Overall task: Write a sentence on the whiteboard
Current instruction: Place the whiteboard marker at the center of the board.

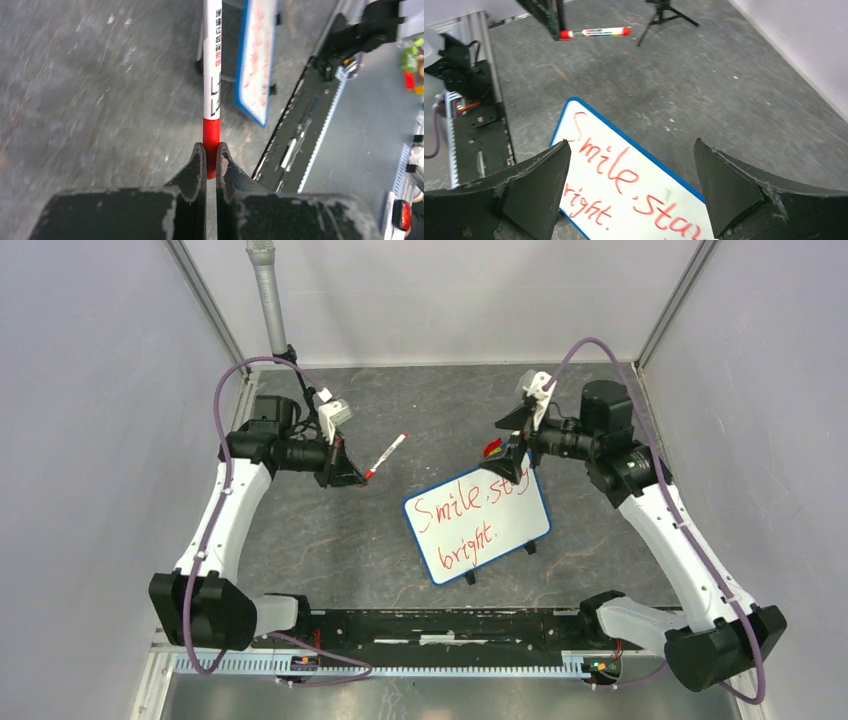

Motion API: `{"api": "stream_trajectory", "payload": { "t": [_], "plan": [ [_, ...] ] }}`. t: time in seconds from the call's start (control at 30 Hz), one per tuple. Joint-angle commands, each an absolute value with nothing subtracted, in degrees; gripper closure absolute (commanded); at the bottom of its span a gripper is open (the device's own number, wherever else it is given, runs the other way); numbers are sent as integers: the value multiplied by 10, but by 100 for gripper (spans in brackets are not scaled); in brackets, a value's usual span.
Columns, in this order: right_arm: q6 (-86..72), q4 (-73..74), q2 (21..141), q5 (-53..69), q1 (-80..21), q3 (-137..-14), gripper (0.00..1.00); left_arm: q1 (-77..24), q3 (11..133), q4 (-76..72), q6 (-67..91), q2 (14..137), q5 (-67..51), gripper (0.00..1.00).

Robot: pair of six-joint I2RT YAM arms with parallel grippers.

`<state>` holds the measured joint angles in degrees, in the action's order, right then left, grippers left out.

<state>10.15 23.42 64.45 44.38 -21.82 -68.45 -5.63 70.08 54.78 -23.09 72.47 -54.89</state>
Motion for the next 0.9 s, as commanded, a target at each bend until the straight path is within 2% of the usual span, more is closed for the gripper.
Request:
{"api": "stream_trajectory", "payload": {
  "t": [0.0,0.23,0.4,0.53,0.87],
  "plan": [
    [102,232,632,484,-137,-683,2,8,661,585,-312,743,-472,98],
    [211,320,637,521,4,-633,2,71,553,501,-342,768,-313,98],
    [278,363,641,529,80,-593,2,79,488,426,-346,798,-256,97],
    [309,387,648,535,108,-581,2,81,485,408,-343,828,-231,96],
    [336,408,658,538,124,-575,2,81,486,409,-361,862,-187,75]
  ]
}}
